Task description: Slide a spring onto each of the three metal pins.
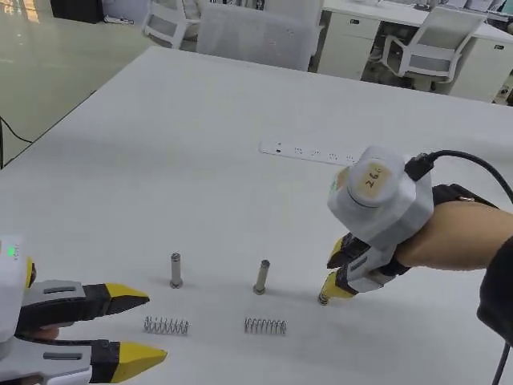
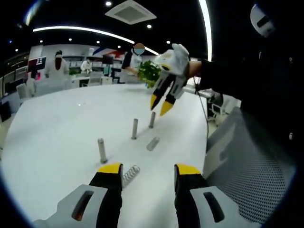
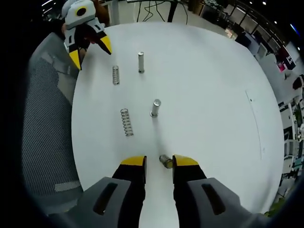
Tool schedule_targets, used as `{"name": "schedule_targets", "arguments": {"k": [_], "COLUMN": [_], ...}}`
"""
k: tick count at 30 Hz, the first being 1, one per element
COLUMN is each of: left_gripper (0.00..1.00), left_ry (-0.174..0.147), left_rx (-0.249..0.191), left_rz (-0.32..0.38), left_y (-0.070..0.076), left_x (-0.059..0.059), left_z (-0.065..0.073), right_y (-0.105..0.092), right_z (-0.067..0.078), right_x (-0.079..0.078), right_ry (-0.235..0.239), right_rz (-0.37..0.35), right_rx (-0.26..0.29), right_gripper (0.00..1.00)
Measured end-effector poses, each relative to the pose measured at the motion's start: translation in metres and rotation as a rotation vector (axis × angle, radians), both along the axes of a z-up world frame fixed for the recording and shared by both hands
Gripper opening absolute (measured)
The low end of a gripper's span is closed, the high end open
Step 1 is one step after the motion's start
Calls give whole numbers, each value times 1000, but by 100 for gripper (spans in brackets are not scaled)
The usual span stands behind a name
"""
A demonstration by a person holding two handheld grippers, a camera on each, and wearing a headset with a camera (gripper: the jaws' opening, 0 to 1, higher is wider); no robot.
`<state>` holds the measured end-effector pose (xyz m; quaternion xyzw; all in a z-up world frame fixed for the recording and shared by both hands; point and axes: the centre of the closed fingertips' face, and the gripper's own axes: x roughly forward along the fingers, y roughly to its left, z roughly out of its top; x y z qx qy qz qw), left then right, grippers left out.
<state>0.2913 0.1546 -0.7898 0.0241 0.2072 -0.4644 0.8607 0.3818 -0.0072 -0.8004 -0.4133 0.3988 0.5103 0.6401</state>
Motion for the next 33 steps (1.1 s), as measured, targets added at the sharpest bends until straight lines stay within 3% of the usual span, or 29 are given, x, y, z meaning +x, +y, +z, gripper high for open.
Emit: {"name": "schedule_targets", "arguments": {"k": [8, 14, 33], "left_gripper": [38, 38, 42], "left_ry": [0, -5, -6], "left_rx": [-1, -4, -7], "left_rz": [9, 25, 56], "left_y": [1, 4, 8], "left_x": [1, 2, 5], "left_z": [0, 2, 1], "right_y": [30, 40, 46], "right_z": [6, -10, -53], "right_x": [-19, -29, -42], "right_ry": [29, 61, 126], "right_rz": [67, 107, 159], "right_rx": [47, 23, -67], "right_gripper": [18, 17, 15]}}
